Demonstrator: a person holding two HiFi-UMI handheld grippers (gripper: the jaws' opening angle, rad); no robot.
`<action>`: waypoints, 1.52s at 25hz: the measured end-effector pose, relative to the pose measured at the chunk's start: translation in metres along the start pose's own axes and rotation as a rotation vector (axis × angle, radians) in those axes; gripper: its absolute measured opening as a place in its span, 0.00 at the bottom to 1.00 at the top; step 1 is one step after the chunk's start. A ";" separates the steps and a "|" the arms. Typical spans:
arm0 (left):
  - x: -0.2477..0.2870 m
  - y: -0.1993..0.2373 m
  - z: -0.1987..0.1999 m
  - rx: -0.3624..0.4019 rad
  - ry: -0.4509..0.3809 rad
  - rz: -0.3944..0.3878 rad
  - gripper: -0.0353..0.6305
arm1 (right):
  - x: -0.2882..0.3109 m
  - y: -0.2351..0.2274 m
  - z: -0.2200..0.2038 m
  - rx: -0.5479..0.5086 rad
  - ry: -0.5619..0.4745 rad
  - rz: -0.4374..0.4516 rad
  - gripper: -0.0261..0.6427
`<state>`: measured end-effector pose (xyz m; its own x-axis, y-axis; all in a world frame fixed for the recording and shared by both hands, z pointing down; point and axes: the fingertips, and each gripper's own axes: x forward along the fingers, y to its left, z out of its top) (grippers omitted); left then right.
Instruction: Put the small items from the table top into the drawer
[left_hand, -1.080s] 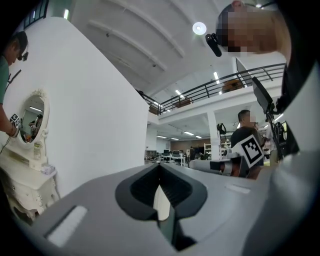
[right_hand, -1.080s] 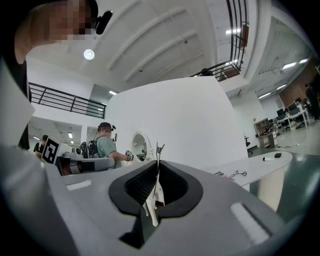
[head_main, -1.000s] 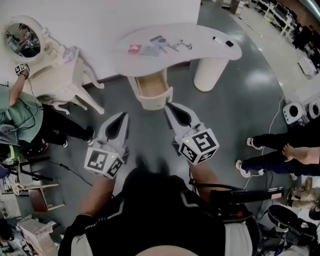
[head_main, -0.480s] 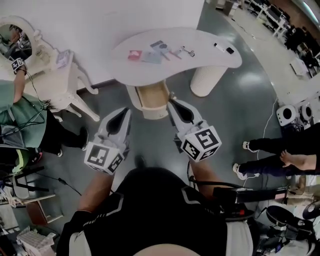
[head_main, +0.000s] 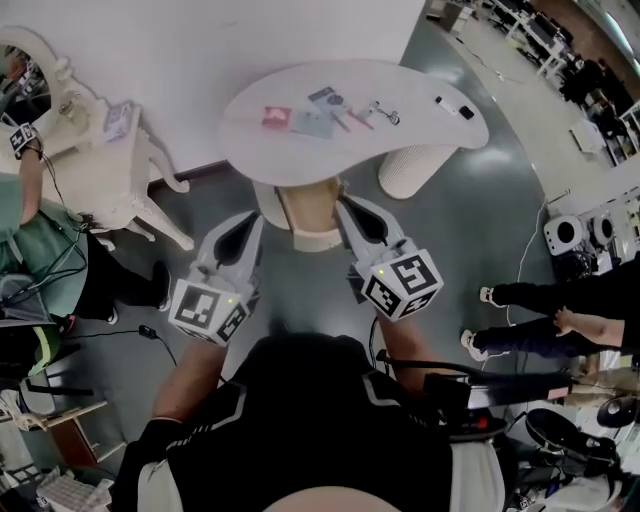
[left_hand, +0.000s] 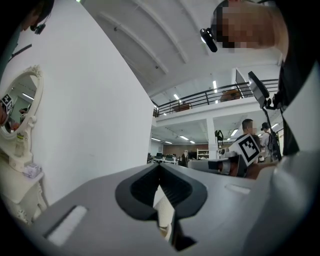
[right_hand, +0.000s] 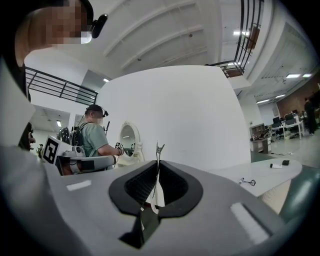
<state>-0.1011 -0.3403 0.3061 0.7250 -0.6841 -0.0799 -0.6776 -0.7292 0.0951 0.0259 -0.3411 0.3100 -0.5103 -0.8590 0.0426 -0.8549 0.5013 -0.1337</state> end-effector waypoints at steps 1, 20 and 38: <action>0.004 0.005 -0.001 -0.003 0.001 -0.005 0.05 | 0.006 -0.002 0.000 0.003 0.000 -0.006 0.06; 0.115 0.037 -0.004 0.012 0.004 0.096 0.05 | 0.064 -0.105 0.016 0.001 0.017 0.071 0.06; 0.187 0.031 -0.040 -0.004 0.102 0.225 0.05 | 0.102 -0.192 -0.016 0.013 0.119 0.234 0.06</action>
<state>0.0184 -0.4903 0.3338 0.5646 -0.8242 0.0438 -0.8232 -0.5584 0.1029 0.1369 -0.5234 0.3563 -0.7020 -0.7010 0.1255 -0.7115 0.6828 -0.1662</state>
